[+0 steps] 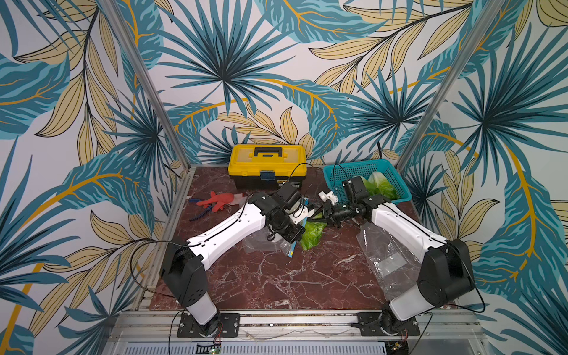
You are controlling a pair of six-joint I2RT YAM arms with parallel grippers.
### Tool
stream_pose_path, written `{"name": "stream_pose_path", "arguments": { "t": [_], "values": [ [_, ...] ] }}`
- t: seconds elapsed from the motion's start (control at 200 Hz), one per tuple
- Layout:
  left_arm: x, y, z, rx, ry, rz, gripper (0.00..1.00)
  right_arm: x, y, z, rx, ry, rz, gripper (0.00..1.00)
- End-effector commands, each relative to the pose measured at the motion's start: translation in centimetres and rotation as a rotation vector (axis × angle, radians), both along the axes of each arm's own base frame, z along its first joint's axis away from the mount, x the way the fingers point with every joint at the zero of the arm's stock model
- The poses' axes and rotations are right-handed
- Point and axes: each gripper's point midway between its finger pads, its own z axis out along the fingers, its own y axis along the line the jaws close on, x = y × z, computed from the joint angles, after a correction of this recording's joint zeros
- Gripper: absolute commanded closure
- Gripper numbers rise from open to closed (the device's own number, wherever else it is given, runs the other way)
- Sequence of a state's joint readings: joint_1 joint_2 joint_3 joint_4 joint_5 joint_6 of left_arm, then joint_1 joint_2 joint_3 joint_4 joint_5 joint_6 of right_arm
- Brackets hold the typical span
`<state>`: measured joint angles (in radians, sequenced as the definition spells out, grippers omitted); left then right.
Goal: Put the chinese cabbages into a zipper bag and zip it
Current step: Place the Chinese cabbage in the zipper food storage bag.
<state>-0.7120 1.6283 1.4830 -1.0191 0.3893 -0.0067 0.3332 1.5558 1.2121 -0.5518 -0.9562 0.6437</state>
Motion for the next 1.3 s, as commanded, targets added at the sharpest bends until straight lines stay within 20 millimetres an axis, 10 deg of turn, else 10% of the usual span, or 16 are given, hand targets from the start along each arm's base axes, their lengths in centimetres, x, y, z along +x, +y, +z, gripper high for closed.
{"name": "stream_pose_path", "arguments": {
  "t": [0.0,0.33,0.746,1.031,1.292],
  "values": [
    [0.0,1.5,1.4,-0.036,-0.020,0.011,1.00,-2.9,-0.2,1.7,0.042,-0.064,0.129,0.98],
    [-0.2,2.0,2.3,-0.037,-0.049,-0.015,1.00,-5.8,0.5,-1.7,-0.186,-0.015,0.273,1.00],
    [-1.5,0.3,2.8,-0.014,-0.185,-0.218,1.00,-4.6,3.5,-3.0,-0.175,0.063,0.267,1.00],
    [-3.8,-0.1,1.5,-0.037,-0.103,-0.259,1.00,-4.1,5.4,-1.1,0.034,0.098,0.275,1.00],
    [-5.2,1.1,0.4,-0.018,-0.043,-0.207,1.00,1.2,5.2,3.7,0.269,0.072,0.088,1.00]
  ]
}}
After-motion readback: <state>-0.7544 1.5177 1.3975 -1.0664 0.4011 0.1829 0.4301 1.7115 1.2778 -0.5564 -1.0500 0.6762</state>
